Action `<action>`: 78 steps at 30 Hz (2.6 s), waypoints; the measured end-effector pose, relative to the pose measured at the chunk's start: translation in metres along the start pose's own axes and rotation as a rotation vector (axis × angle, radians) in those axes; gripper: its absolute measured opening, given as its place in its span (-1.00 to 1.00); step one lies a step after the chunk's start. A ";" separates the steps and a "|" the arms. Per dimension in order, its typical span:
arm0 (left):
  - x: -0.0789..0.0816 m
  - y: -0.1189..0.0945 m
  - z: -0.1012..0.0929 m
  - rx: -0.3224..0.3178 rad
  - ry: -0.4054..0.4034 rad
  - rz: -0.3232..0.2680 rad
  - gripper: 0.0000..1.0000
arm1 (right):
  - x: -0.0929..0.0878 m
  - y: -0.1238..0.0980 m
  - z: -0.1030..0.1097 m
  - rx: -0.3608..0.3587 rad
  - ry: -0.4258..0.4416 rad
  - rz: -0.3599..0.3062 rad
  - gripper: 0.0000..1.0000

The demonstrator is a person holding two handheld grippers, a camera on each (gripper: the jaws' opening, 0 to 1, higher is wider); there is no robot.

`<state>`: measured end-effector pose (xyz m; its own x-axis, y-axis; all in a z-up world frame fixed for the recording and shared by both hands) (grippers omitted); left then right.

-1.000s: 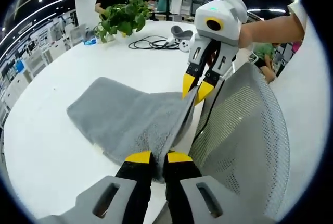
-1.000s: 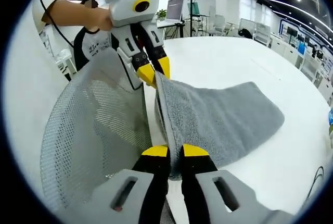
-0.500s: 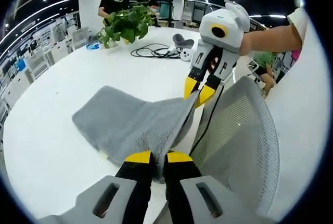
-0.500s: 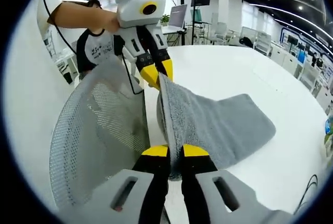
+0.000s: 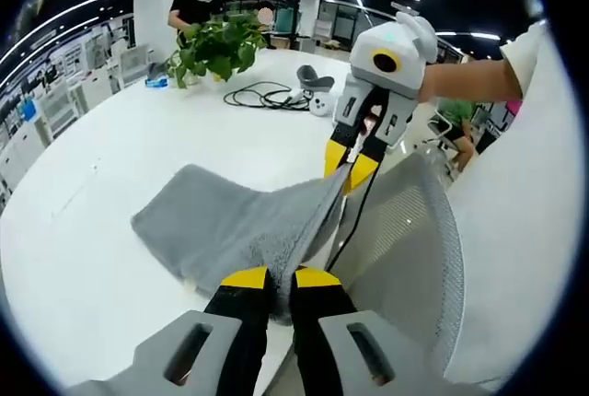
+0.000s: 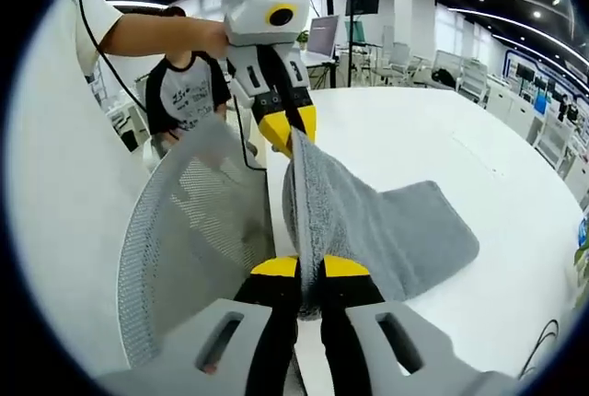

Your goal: Fold the towel on the table until its edges align and the towel forms a compact rectangular stack.

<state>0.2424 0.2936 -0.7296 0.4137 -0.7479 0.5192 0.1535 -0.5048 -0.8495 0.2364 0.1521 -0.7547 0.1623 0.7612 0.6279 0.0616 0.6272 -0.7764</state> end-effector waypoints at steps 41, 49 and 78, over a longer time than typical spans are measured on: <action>0.050 0.012 0.090 0.104 -0.070 -0.045 -0.84 | 0.027 -0.011 -0.106 -0.330 -0.007 -0.023 -0.89; 0.048 0.022 0.103 0.114 -0.099 -0.036 -0.84 | 0.025 -0.004 -0.120 -0.340 -0.052 -0.002 -0.88; 0.038 0.061 0.147 0.100 -0.179 -0.001 -0.83 | 0.017 0.031 -0.166 -0.321 -0.034 0.049 -0.85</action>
<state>0.3996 0.2983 -0.7758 0.5647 -0.6543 0.5030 0.2391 -0.4536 -0.8585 0.4042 0.1570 -0.7776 0.1399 0.7977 0.5866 0.3625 0.5101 -0.7800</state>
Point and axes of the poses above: the point that each gripper's makers call its tool centre point, and the gripper's own axes: y roughly forward along the fingers, z roughly to its left, x roughly out of its top, the point moved 4 cm from there along -y, roughly backward along the fingers, and after that the axes turned 12 degrees about z, right-handed, at the moved point
